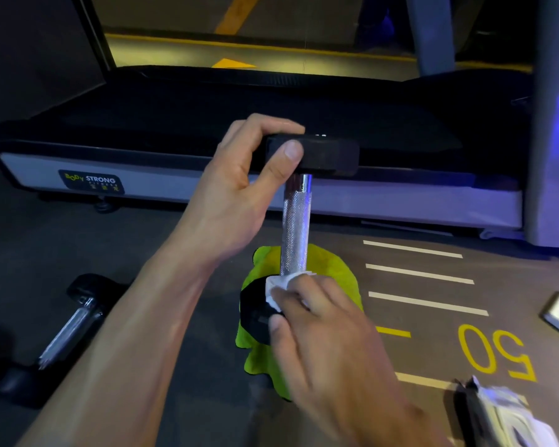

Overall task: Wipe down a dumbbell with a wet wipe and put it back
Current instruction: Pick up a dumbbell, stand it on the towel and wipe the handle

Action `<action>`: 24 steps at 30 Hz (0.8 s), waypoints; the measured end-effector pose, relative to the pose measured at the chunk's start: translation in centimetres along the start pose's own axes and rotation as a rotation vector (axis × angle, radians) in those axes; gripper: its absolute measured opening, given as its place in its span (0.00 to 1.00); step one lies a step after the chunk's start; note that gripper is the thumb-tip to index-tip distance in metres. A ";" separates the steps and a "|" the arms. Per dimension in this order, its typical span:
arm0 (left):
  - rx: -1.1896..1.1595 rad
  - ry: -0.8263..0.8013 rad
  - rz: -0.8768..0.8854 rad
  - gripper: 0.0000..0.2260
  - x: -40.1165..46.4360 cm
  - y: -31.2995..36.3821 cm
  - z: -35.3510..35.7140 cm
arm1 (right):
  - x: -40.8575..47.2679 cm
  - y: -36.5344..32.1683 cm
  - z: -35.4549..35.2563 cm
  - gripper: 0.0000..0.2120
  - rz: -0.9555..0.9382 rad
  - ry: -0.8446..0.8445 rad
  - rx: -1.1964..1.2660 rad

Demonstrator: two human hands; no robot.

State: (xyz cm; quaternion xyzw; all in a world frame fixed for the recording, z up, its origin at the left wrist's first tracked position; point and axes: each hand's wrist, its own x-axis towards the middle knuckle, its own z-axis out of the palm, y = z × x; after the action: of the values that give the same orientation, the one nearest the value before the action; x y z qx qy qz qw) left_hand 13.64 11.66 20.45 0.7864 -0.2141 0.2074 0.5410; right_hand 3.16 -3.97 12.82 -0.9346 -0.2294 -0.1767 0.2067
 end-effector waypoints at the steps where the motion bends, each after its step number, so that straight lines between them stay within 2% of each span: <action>1: 0.009 -0.003 0.006 0.07 0.0 0.1 0.0 | 0.3 -1.1 0.3 0.19 0.028 -0.005 -0.061; 4: 0.019 -0.027 0.020 0.07 -0.1 0.4 0.3 | 0.8 -1.7 0.4 0.20 0.039 -0.033 -0.106; 7: 0.027 -0.029 0.033 0.08 -0.2 0.6 0.3 | 0.5 1.8 -0.7 0.16 -0.002 -0.089 0.162; 11: 0.022 -0.024 0.033 0.08 -0.4 0.5 0.3 | -0.4 5.8 -1.7 0.14 0.128 -0.090 0.432; 18: 0.009 -0.034 0.036 0.08 -0.3 0.6 0.4 | -1.0 1.2 0.0 0.16 0.002 0.010 0.248; 21: -0.031 -0.054 0.011 0.08 -0.4 0.4 0.0 | -0.2 2.1 -0.1 0.17 0.043 -0.014 0.330; 24: -0.051 -0.066 -0.015 0.08 -0.6 0.2 -0.6 | 0.4 3.4 -0.3 0.16 0.124 -0.076 0.526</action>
State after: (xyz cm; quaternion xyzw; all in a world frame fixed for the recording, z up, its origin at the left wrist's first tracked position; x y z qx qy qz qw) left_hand 13.05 12.19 20.44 0.7805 -0.2310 0.1715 0.5550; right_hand 5.17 -6.75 12.23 -0.8671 -0.2173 -0.0628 0.4439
